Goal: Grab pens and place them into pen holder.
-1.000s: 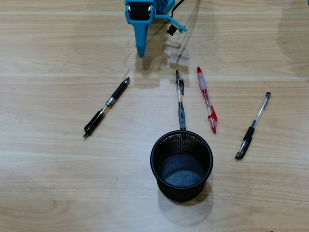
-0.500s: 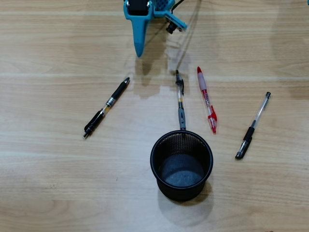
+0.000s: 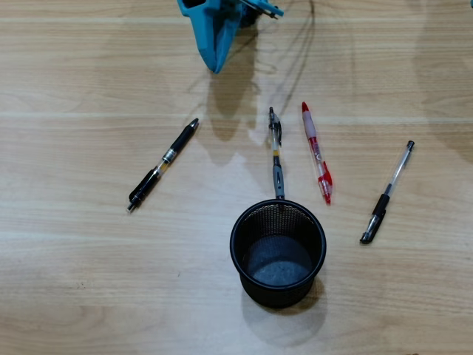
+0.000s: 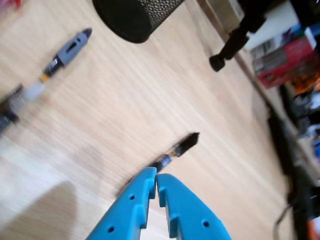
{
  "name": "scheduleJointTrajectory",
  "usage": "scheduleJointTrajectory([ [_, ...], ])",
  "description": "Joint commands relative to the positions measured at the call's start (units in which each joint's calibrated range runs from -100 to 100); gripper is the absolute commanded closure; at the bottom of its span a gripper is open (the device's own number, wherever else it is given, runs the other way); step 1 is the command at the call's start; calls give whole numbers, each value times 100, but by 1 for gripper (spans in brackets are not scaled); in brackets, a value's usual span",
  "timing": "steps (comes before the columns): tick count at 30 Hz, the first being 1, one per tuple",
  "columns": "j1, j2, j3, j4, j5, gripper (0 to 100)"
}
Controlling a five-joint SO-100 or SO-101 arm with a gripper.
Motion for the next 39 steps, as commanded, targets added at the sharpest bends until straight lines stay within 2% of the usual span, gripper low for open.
scheduleJointTrajectory([
  [1, 24, 51, -85, -115, -591, 98],
  [5, 70, 221, -85, -115, -999, 98],
  [8, 216, 773, -302, -115, -1062, 98],
  [17, 344, 3949, -2981, -106, -1114, 98],
  [23, 326, 5291, -4157, -106, -1135, 98],
  [26, 371, 5834, -4529, -106, -1460, 97],
  [29, 508, 6497, -4872, -106, -1957, 90],
  [32, 600, 7244, -5370, -115, -2130, 82],
  [39, 938, 9155, -7062, -115, -2151, 80],
])
